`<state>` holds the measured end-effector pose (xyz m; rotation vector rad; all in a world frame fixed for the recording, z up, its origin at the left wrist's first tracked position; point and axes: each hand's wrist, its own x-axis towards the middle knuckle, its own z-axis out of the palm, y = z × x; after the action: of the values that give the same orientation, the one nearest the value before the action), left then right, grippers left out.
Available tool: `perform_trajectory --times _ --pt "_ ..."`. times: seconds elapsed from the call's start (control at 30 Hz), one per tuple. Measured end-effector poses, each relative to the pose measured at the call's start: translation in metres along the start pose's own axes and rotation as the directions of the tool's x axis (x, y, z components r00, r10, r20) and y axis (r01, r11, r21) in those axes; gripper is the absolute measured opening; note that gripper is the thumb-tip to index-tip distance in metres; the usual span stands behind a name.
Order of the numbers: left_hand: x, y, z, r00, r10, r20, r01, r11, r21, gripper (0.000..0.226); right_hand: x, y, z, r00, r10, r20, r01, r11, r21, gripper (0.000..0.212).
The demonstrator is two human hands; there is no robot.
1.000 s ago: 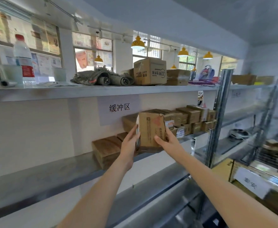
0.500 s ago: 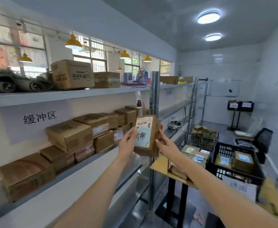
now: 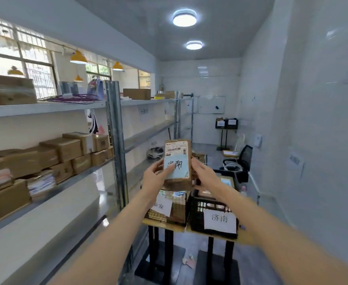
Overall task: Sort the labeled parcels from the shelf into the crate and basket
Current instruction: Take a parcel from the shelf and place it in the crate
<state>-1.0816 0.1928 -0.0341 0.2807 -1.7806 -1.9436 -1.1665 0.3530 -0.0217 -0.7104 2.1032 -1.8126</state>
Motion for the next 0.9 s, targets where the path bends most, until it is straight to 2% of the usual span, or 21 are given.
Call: perform_trajectory --times 0.1,0.2,0.3,0.5,0.6,0.77,0.83,0.9 --pt "0.022 -0.017 0.043 0.999 -0.002 0.039 0.001 1.000 0.022 0.039 0.004 0.011 -0.043 0.999 0.020 -0.025 -0.020 1.000 -0.018 0.036" --pt "0.044 -0.032 0.078 0.993 -0.048 0.106 0.049 0.999 -0.011 0.034 0.020 0.028 -0.079 0.995 0.053 -0.089 -0.057 0.997 -0.043 0.048" --pt "0.071 -0.050 0.106 0.981 -0.095 0.169 0.099 0.995 -0.013 0.025 0.039 0.045 -0.106 0.985 0.099 -0.141 -0.103 0.994 -0.024 0.037" --pt "0.145 -0.090 0.138 0.957 -0.138 0.256 0.128 0.990 0.053 0.036 0.097 0.079 -0.145 0.969 0.166 -0.181 -0.172 0.985 -0.016 0.026" --pt "0.197 -0.114 0.151 0.942 -0.174 0.286 0.154 0.984 0.091 0.052 0.142 0.091 -0.161 0.966 0.155 -0.209 -0.172 0.983 -0.063 0.027" --pt "0.284 -0.147 0.162 0.885 -0.294 0.362 0.251 0.954 0.162 0.114 0.230 0.111 -0.181 0.952 0.190 -0.238 -0.218 0.971 -0.094 0.032" --pt "0.322 -0.160 0.166 0.869 -0.311 0.385 0.258 0.949 0.182 0.123 0.264 0.117 -0.186 0.950 0.198 -0.243 -0.231 0.966 -0.117 0.035" --pt "0.357 -0.173 0.170 0.864 -0.305 0.400 0.246 0.950 0.191 0.119 0.296 0.126 -0.191 0.949 0.193 -0.249 -0.233 0.962 -0.142 0.038"
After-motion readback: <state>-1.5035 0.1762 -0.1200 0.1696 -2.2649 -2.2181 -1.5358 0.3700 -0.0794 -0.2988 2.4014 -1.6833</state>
